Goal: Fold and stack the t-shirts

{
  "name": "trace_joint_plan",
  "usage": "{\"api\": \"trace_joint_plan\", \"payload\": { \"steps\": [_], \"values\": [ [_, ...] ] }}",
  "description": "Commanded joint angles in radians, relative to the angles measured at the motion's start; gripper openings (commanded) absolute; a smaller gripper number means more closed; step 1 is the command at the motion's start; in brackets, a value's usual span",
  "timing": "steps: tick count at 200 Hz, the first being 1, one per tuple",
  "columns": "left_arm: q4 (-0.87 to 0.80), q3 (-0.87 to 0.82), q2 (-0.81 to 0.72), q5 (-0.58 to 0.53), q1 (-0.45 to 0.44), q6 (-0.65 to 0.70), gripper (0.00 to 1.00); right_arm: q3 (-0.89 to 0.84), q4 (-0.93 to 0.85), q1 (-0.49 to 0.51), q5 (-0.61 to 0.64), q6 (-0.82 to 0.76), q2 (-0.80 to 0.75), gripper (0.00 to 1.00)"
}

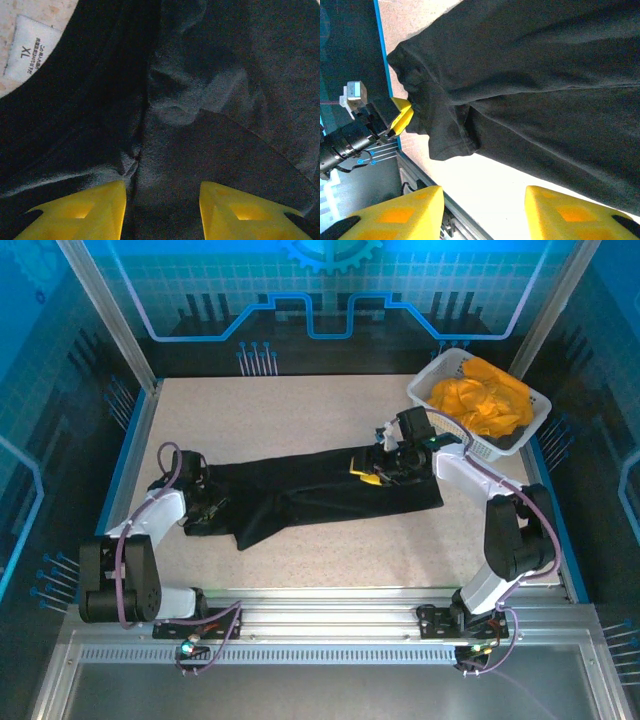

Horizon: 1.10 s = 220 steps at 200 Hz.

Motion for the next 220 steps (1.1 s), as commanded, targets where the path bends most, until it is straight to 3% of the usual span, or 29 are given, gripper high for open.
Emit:
{"api": "trace_joint_plan", "payload": {
  "steps": [1,95,220],
  "values": [
    [-0.016,-0.004,0.029,0.004,-0.002,-0.02,0.44,0.036,-0.008,0.003,-0.027,-0.008,0.025,0.48],
    [0.089,-0.015,0.095,0.048,-0.002,-0.047,0.42,0.005,-0.02,0.003,-0.021,-0.018,0.007,0.48],
    [0.01,0.005,0.079,0.063,-0.035,-0.086,0.4,0.017,-0.014,0.004,-0.021,-0.01,0.034,0.48]
  ]
}}
